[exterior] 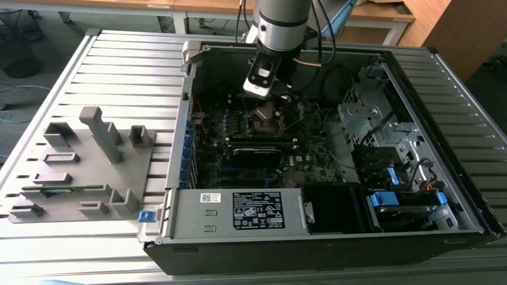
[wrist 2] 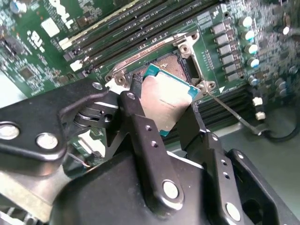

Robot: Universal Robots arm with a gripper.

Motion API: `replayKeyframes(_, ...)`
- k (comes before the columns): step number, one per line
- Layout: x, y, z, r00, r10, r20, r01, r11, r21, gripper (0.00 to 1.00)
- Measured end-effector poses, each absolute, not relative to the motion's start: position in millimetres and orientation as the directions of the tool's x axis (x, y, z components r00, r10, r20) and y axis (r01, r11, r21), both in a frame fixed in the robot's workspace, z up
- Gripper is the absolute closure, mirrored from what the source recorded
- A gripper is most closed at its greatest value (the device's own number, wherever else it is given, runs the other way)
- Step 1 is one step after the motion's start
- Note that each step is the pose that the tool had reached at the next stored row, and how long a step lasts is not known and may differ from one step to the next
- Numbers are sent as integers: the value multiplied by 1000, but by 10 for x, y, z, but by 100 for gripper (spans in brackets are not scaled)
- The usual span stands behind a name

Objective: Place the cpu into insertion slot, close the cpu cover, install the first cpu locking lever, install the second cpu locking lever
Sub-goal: 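Place the cpu into insertion slot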

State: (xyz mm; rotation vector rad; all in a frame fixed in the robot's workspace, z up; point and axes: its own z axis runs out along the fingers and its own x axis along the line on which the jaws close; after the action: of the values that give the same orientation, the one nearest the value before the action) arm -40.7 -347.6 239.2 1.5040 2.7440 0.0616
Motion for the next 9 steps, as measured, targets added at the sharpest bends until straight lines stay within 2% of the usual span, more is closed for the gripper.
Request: replayKeyframes(9, -407, -3476, 2381, -393, 920, 9, 919, 392, 40, 46)
